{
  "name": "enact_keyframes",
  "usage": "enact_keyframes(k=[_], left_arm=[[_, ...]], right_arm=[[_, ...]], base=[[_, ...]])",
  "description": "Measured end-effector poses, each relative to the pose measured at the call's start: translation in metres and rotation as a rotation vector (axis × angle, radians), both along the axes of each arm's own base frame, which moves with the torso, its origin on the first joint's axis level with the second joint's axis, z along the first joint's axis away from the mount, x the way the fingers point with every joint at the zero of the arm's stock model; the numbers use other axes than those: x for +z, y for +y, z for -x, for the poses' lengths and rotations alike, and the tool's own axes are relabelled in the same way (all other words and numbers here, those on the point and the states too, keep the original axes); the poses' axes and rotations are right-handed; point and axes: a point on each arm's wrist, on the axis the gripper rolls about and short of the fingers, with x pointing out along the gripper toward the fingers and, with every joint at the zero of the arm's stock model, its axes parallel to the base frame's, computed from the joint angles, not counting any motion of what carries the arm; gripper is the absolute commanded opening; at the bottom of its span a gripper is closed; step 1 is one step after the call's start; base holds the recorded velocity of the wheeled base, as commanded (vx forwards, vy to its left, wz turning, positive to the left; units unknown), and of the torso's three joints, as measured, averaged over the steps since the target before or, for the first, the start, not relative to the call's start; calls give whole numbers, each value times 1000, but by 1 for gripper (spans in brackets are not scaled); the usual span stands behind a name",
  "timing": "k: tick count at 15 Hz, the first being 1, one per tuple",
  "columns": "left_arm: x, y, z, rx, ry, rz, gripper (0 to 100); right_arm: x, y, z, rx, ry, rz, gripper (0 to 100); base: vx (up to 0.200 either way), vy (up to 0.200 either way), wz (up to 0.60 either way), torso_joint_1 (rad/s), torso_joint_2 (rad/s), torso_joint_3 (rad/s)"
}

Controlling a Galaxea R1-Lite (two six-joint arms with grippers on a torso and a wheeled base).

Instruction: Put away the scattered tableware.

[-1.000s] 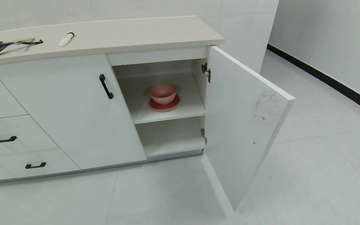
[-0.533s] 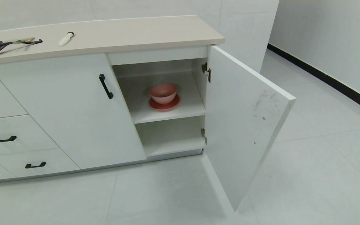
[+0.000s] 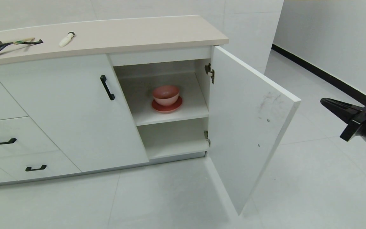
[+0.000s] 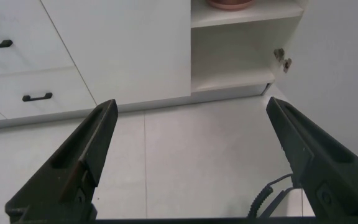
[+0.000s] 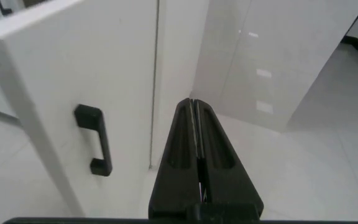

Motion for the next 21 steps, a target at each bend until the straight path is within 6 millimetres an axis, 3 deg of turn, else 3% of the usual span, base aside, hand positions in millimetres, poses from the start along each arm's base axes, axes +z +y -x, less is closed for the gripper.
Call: enact_keyframes(k=[5,10,21], left_arm=[[0,0,0,0,0,-1,100],[0,0,0,0,-1,-2,100],[0,0,0,0,-2,3,100]], right_arm=[[0,7,-36,33,-19,-3,0],[-6,31,-56,129,-18,-3,0],[-11,55,-70,201,-26,-13,0]], base=[[0,0,0,0,0,0],[0,0,0,0,0,0],[0,0,0,0,0,0]])
